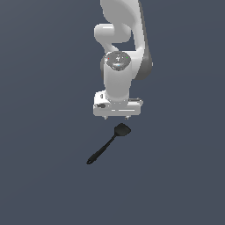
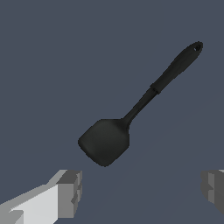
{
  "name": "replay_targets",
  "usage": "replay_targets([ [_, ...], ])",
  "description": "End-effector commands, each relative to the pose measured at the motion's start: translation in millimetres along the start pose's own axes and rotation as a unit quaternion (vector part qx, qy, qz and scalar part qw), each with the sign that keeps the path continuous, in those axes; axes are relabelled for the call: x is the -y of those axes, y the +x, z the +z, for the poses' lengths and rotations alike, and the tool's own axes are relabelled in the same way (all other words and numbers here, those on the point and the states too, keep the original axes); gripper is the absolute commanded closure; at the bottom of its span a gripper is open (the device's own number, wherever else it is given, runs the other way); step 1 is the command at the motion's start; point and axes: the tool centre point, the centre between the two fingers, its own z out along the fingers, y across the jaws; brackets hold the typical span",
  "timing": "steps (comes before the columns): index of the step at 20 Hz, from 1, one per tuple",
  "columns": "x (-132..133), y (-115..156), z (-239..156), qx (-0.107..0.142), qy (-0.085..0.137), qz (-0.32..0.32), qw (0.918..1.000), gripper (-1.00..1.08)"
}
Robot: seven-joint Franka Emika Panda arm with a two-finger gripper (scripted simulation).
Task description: Pick up the object and move it to a goal position.
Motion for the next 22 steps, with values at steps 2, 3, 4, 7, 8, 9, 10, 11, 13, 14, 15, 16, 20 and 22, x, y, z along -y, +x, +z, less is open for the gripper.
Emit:
replay_targets([
  [2, 1.3, -1.4, 0.5, 0.003, 0.002, 0.001, 1.0, -0.92],
  [3, 1.1, -1.2, 0.1, 0.002, 0.001, 0.001, 1.0, -0.92],
  [4, 1.0, -1.2, 0.0, 0.002, 0.001, 0.0, 1.0, -0.92],
  [7, 0.9, -0.6, 0.9, 0.002, 0.002, 0.004, 1.0, -0.92],
  [8, 0.8, 0.0, 1.6, 0.002, 0.002, 0.007, 1.0, -0.92],
  [9, 0.5, 0.8, 2.5, 0.002, 0.002, 0.01, 0.9999, -0.92],
  [10, 0.2, 1.8, 3.6, 0.002, 0.002, 0.015, 0.9999, -0.92],
  [11, -0.2, 2.9, 5.0, 0.001, 0.003, 0.02, 0.9998, -0.92],
  [13, -1.2, 5.8, 8.2, 0.001, 0.003, 0.033, 0.9995, -0.92],
  [14, -1.7, 7.4, 10.2, 0.001, 0.004, 0.04, 0.9992, -0.92],
  [15, -2.4, 9.2, 12.3, 0.0, 0.004, 0.049, 0.9988, -0.92],
  [16, -3.1, 11.1, 14.7, 0.0, 0.004, 0.058, 0.9983, -0.92],
  [20, -6.7, 20.4, 26.4, -0.002, 0.006, 0.102, 0.9948, -0.92],
  [22, -9.1, 25.9, 33.7, -0.004, 0.006, 0.129, 0.9917, -0.92],
])
